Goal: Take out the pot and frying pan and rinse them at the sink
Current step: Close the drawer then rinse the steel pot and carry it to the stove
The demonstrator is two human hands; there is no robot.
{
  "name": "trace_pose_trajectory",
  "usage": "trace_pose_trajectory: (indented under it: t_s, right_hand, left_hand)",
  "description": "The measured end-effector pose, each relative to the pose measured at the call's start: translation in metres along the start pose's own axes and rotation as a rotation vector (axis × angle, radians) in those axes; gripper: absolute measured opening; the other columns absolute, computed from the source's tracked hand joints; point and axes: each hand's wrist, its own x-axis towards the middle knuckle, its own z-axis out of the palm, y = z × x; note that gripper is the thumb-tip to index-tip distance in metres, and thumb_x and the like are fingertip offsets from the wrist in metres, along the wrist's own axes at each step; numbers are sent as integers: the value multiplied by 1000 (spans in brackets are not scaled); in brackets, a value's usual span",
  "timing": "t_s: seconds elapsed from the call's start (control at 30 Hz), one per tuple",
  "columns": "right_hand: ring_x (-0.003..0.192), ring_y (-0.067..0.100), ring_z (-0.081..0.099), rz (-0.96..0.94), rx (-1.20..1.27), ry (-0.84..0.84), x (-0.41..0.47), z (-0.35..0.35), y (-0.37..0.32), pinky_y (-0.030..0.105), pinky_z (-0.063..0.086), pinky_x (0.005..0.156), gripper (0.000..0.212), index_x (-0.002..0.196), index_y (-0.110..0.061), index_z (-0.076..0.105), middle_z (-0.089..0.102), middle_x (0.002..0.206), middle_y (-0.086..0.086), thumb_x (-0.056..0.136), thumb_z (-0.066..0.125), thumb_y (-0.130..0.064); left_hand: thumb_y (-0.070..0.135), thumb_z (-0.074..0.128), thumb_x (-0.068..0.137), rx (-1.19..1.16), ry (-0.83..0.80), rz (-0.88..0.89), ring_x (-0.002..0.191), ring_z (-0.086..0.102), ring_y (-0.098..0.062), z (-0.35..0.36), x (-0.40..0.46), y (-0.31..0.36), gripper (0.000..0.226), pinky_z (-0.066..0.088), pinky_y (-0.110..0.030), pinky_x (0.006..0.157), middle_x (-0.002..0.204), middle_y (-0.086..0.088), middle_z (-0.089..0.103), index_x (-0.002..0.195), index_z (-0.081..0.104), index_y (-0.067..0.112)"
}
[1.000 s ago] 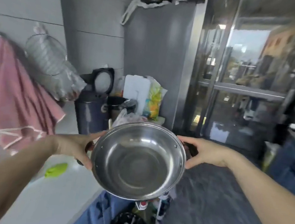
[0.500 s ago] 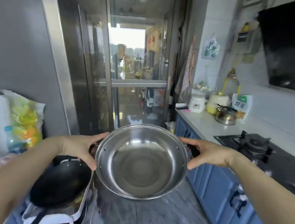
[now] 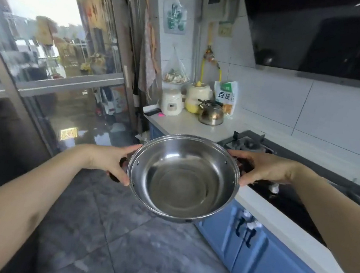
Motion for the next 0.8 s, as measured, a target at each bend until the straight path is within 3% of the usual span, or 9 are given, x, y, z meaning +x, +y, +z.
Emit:
trace_pose_trajectory:
  t_s: [0.1, 0.17, 0.23, 0.33, 0.4, 0.53, 0.63, 0.7, 0.8]
  right_hand:
    - [112, -1, 57, 12, 14, 44, 42, -50, 27, 16, 51, 81, 81, 128, -59, 42, 51, 131, -22, 73, 86, -19]
    - [118, 15, 56, 35, -25, 84, 71, -85, 42, 33, 52, 95, 85, 128, -64, 43, 48, 135, -12, 65, 91, -33]
    - [109, 22, 60, 53, -23, 79, 97, -118, 53, 49, 51, 98, 88, 130, -63, 44, 59, 125, -6, 62, 92, -37]
    - [90, 3, 65, 87, -19, 35, 136, -160, 69, 36, 47, 91, 86, 131, -58, 46, 70, 93, -24, 63, 90, -32]
    - [95, -6, 63, 114, -47, 45, 164, -179, 77, 31, 42, 98, 83, 127, -62, 46, 69, 101, -27, 62, 89, -34]
    - [108, -11, 51, 177, -65, 107, 226, -207, 103, 28, 31, 104, 76, 116, -71, 45, 61, 113, -35, 65, 89, -36]
    - [108, -2, 57, 228, -86, 165, 274, -224, 128, 23, 33, 91, 83, 126, -68, 41, 63, 115, -28, 65, 89, -37]
    - [103, 4, 64, 236, -65, 182, 306, -234, 147, 17, 36, 80, 82, 124, -71, 42, 70, 110, -20, 66, 88, -34]
    - [104, 6, 63, 242, -49, 234, 351, -249, 171, 17, 37, 82, 79, 120, -71, 45, 70, 110, -12, 69, 87, -27]
  left_hand:
    - [14, 90, 65, -8, -8, 33, 107, 53, -4, -31, 79, 9, 125, 51, -19, 66, 146, 15, 43, 150, 7, 54]
    - [22, 93, 58, 0, 0, 32, 124, 49, -8, -51, 125, 16, 129, 56, -30, 83, 148, 16, 41, 148, 8, 58]
    - [18, 92, 61, 10, -1, 57, 135, 39, -5, -70, 169, 21, 124, 45, -30, 103, 146, 21, 42, 146, 10, 59]
    - [18, 90, 67, 39, -7, 44, 128, 38, -1, -97, 225, 27, 118, 46, -19, 90, 138, 25, 42, 136, 8, 67]
    - [17, 89, 68, 45, -11, 38, 124, 41, 1, -114, 263, 25, 117, 45, -14, 83, 134, 28, 43, 139, 9, 65]
    - [29, 94, 59, 68, -20, 62, 131, 42, -6, -147, 341, 10, 124, 36, -27, 108, 141, 22, 46, 143, 10, 64]
    - [36, 94, 55, 113, -70, 70, 133, 40, -8, -174, 403, -3, 130, 32, -34, 114, 144, 21, 44, 146, 4, 61]
    - [37, 92, 54, 141, -92, 89, 128, 44, -8, -193, 447, -11, 131, 39, -34, 109, 142, 19, 47, 146, 2, 61]
    - [41, 96, 47, 152, -113, 98, 131, 42, -10, -221, 510, -21, 141, 42, -34, 108, 143, 18, 45, 148, -1, 57]
